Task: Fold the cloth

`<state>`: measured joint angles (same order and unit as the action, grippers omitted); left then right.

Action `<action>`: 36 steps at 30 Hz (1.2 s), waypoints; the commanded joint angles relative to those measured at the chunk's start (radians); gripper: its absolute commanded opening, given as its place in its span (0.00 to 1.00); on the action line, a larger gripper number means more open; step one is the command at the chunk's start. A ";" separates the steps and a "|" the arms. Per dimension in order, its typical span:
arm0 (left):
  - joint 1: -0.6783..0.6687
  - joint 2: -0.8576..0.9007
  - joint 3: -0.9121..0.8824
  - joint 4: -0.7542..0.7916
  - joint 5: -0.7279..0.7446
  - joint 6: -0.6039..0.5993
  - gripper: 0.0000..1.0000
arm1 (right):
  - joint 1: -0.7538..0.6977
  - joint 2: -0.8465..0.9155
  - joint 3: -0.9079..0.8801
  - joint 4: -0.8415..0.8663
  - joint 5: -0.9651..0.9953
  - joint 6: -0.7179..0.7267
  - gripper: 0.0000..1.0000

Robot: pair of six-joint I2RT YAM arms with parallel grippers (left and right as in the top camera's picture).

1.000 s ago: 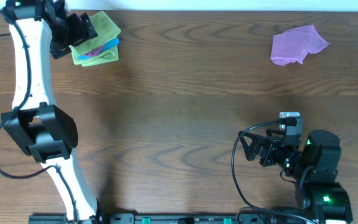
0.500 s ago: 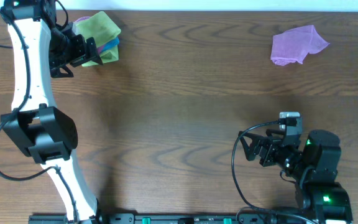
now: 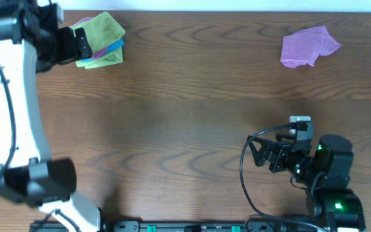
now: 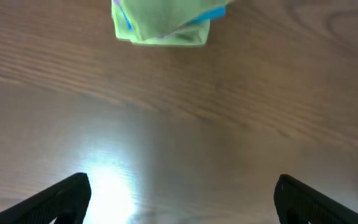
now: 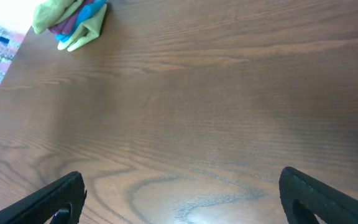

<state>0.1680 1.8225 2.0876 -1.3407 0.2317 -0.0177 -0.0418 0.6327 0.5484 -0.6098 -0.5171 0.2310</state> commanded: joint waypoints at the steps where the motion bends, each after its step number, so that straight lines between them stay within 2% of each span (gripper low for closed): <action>1: -0.001 -0.109 -0.200 0.085 -0.023 0.010 0.95 | -0.006 -0.004 -0.002 -0.001 -0.010 0.011 0.99; 10: -0.001 -0.610 -0.931 0.567 -0.021 -0.016 0.95 | -0.006 -0.004 -0.002 -0.001 -0.010 0.011 0.99; 15: -0.001 -0.846 -1.190 0.696 -0.021 -0.016 0.96 | -0.006 -0.004 -0.002 -0.001 -0.010 0.011 0.99; 24: -0.001 -1.235 -1.556 0.780 -0.026 -0.015 0.95 | -0.006 -0.004 -0.002 -0.001 -0.010 0.011 0.99; 36: -0.002 -1.567 -1.839 0.792 -0.026 -0.015 0.95 | -0.006 -0.005 -0.002 -0.001 -0.010 0.011 0.99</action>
<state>0.1680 0.3065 0.2794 -0.5537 0.2161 -0.0269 -0.0418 0.6327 0.5465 -0.6098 -0.5201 0.2314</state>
